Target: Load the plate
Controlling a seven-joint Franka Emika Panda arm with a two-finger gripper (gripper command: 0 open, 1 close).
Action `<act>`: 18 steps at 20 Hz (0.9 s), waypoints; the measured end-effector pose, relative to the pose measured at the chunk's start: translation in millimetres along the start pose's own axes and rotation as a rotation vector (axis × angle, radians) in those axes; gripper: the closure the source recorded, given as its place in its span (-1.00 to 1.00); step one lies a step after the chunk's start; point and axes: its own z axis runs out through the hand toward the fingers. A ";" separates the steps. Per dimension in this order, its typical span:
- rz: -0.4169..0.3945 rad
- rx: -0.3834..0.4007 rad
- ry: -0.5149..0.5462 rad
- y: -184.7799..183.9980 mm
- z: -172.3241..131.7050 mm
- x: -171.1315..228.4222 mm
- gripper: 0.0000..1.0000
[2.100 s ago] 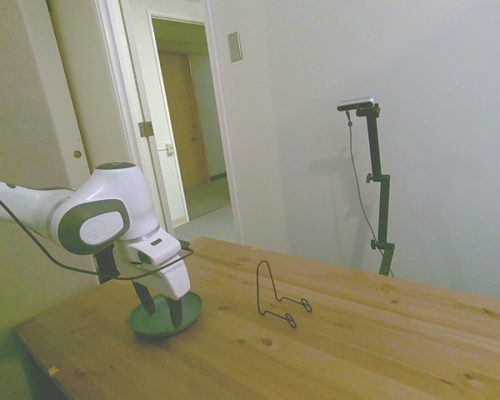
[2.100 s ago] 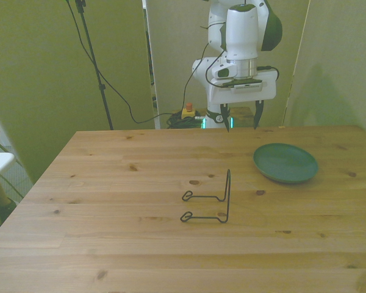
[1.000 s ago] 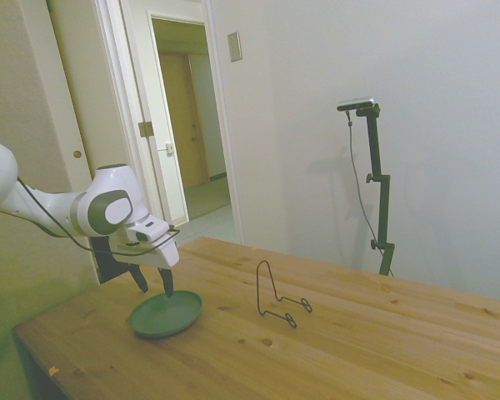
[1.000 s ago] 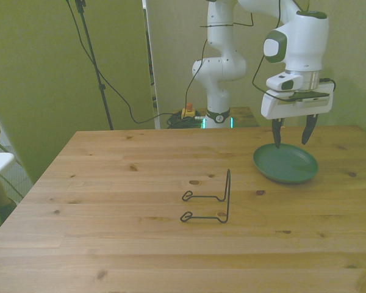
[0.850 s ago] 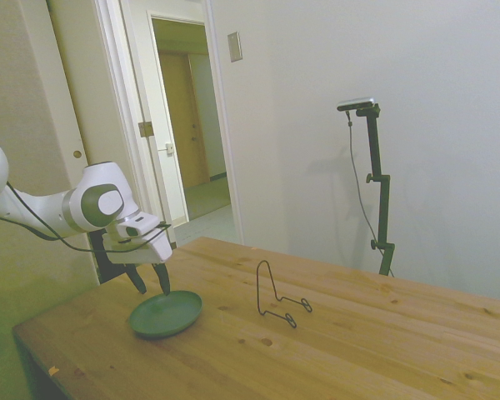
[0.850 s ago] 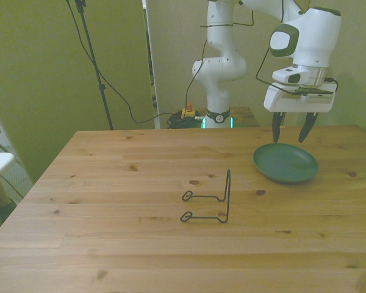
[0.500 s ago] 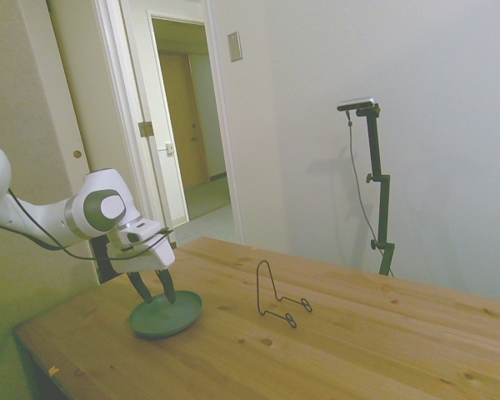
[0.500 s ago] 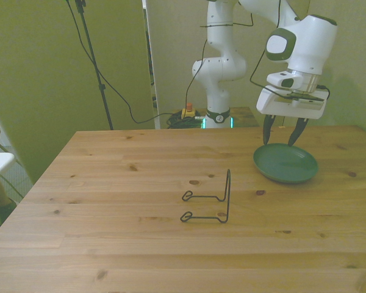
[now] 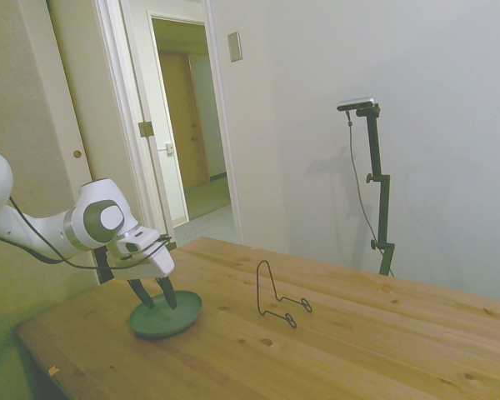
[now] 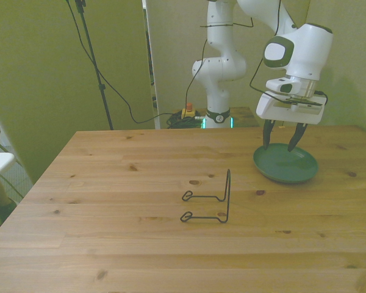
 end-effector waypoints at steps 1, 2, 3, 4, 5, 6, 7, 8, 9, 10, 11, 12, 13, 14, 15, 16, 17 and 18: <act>-0.001 0.005 0.003 -1.6 -1.2 -0.8 -1.00; -0.002 0.012 0.007 -3.7 -2.4 -1.5 -1.00; -0.004 0.018 0.014 -6.3 -3.4 -2.0 -1.00; -0.005 0.021 0.021 -9.2 -4.2 -2.3 -1.00; -0.004 0.025 0.025 -12.6 -4.7 -2.7 -1.00; -0.005 0.028 0.027 -16.0 -4.5 -3.1 -1.00; -0.004 0.031 0.028 -19.4 -4.1 -3.7 -1.00; -0.003 0.034 0.027 -22.6 -3.5 -4.5 -1.00; 0.000 0.036 0.027 -25.6 -2.8 -5.9 -1.00; 0.003 0.038 0.027 -28.3 -2.4 -7.9 -1.00; 0.005 0.039 0.029 -30.7 -2.2 -10.3 -1.00; 0.005 0.038 0.034 -32.5 -2.3 -12.6 -1.00; 0.007 0.038 0.038 -34.1 -2.5 -14.9 -1.00; 0.009 0.038 0.040 -35.6 -2.4 -17.2 -1.00; 0.011 0.037 0.043 -36.5 -2.0 -18.8 -1.00; 0.014 0.035 0.044 -37.4 -1.1 -20.2 -1.00; 0.019 0.033 0.044 -37.7 0.3 -20.8 -1.00; 0.023 0.030 0.043 -37.9 2.4 -21.2 -1.00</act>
